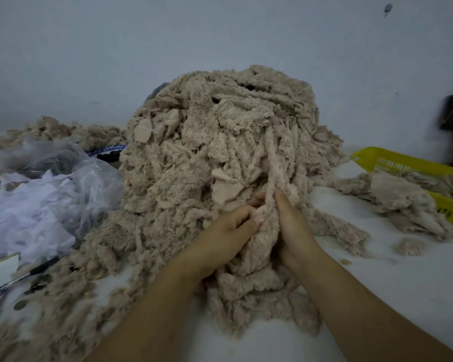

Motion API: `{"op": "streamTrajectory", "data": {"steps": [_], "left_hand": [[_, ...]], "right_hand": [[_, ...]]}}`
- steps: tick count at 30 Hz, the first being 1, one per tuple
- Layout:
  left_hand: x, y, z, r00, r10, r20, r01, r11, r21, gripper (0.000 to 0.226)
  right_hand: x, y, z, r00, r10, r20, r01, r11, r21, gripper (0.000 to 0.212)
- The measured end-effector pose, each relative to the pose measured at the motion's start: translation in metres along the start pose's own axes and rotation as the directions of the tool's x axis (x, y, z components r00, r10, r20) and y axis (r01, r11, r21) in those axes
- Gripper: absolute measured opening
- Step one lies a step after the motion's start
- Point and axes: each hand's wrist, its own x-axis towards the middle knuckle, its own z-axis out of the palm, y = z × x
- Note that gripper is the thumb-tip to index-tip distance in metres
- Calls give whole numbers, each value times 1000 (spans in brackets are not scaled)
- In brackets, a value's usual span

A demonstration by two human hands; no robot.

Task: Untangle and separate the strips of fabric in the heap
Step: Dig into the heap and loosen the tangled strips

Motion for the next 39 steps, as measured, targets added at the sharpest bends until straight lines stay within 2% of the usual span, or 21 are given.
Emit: {"op": "streamTrajectory", "data": {"steps": [2, 3, 5, 6, 9, 11, 13, 15, 18, 20, 23, 25, 28, 30, 33, 36, 38, 39], "left_hand": [[-4, 0, -2, 999, 0, 40, 4, 995, -99, 22], [-5, 2, -4, 999, -10, 36, 17, 974, -227, 19], [-5, 7, -10, 998, -46, -43, 17, 860, -511, 14], [-2, 6, -14, 988, -89, -128, 1, 824, -567, 15], [7, -2, -19, 920, -169, -354, -45, 851, -523, 26], [9, -7, -21, 892, -192, -408, -58, 848, -527, 28], [8, -10, -24, 888, -202, -412, -62, 837, -544, 28], [8, -10, -27, 890, -217, -401, -85, 785, -614, 25], [12, -8, -29, 863, -299, -407, -111, 674, -731, 23], [14, -8, -32, 845, -348, -405, -176, 533, -827, 24], [12, -6, -42, 862, -346, -370, -276, 292, -916, 30], [9, -7, -48, 873, -341, -349, -299, 192, -935, 32], [7, -4, -50, 916, -272, -296, -271, 127, -954, 27], [6, -4, -49, 919, -236, -315, -292, 125, -948, 27], [5, -4, -49, 919, -226, -322, -315, 70, -947, 27], [4, -4, -52, 924, -224, -310, -330, -57, -942, 27], [5, -5, -54, 910, -247, -333, -360, -70, -930, 25], [6, -7, -56, 905, -259, -337, -358, -37, -933, 22]], "right_hand": [[3, -2, -4, 998, 50, -26, -47, 993, 112, 48], [4, -6, -7, 996, 82, -47, -72, 979, 193, 47], [8, -16, -18, 989, 79, -124, -37, 951, 306, 47], [10, -17, -21, 990, 54, -129, -13, 953, 302, 51], [2, -7, -8, 997, 33, 66, -38, 997, 73, 75], [-7, 6, 8, 969, 19, 245, 27, 983, -181, 77], [-12, 12, 16, 944, -37, 328, 173, 902, -397, 52], [-12, 11, 14, 948, -91, 305, 244, 823, -512, 33], [-12, 8, 6, 937, -98, 336, 270, 815, -514, 27], [-15, 6, 6, 917, -82, 390, 283, 823, -493, 22], [-19, 5, 10, 874, -11, 486, 311, 782, -541, 18], [-21, 6, 11, 852, 39, 523, 326, 741, -587, 15], [-25, 4, 13, 857, 28, 515, 291, 797, -529, 8], [-26, 2, 14, 844, 43, 534, 296, 793, -532, 24], [-27, 6, 15, 766, 153, 624, 415, 624, -662, 30], [-25, 7, 11, 726, 164, 668, 522, 501, -690, 23], [-22, 3, 8, 767, 73, 637, 518, 515, -683, 28], [-20, 0, 6, 810, 2, 586, 479, 574, -664, 29]]}}
